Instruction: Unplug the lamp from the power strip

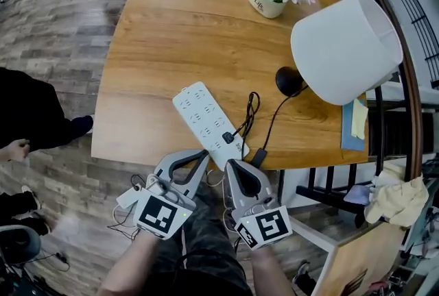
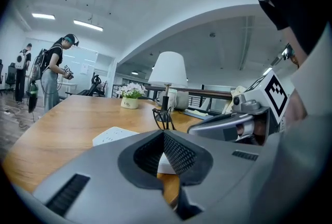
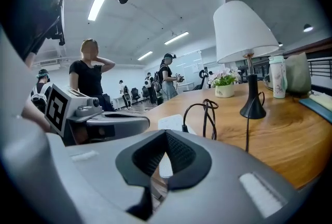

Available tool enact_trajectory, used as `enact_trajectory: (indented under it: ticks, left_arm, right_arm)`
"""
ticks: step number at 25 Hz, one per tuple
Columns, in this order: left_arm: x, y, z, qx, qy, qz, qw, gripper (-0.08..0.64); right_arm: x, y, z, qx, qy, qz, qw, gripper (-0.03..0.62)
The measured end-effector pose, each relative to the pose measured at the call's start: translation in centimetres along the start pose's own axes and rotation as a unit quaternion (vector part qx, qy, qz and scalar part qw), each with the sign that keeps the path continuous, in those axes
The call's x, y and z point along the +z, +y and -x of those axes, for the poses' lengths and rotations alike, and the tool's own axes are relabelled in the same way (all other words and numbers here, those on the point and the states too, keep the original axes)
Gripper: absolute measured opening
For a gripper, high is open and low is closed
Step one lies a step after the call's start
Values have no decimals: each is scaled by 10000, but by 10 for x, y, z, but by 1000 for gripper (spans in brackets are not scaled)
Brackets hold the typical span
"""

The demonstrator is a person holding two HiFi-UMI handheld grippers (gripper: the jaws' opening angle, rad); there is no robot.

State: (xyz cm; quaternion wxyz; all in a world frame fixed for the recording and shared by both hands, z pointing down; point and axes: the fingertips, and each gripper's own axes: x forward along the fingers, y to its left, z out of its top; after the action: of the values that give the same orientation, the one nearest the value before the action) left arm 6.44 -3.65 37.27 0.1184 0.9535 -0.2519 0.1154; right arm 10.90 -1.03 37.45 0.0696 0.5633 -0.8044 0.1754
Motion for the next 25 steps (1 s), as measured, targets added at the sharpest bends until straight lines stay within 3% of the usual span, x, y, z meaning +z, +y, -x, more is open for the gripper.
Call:
enact_trajectory:
  ticks: [7,14,15,16,25]
  left_arm:
    - [-16,9,-25,215,516,-549,9969,-5]
    - [-21,16,-38,482,963,-1194,9870,-6]
    - [-21,15,-39,467,989,-1230,9864,-5]
    - [-21,14,-41,451,1015,-1247,9860,-5]
    - [-29,18,-52,367,1442,-1231,9812,-5]
  right_arm:
    - [-4,-26,-13,-157,422,428,9981,8]
    - [-3,-34,-30,-75,725,742,9946,8]
    - [-4,-33,-32,6,785,736,9942,112]
    - [-5,-31,-34,66,838,735,9937,135]
    - [-15,-36,-50,35,1283,970,9870,133]
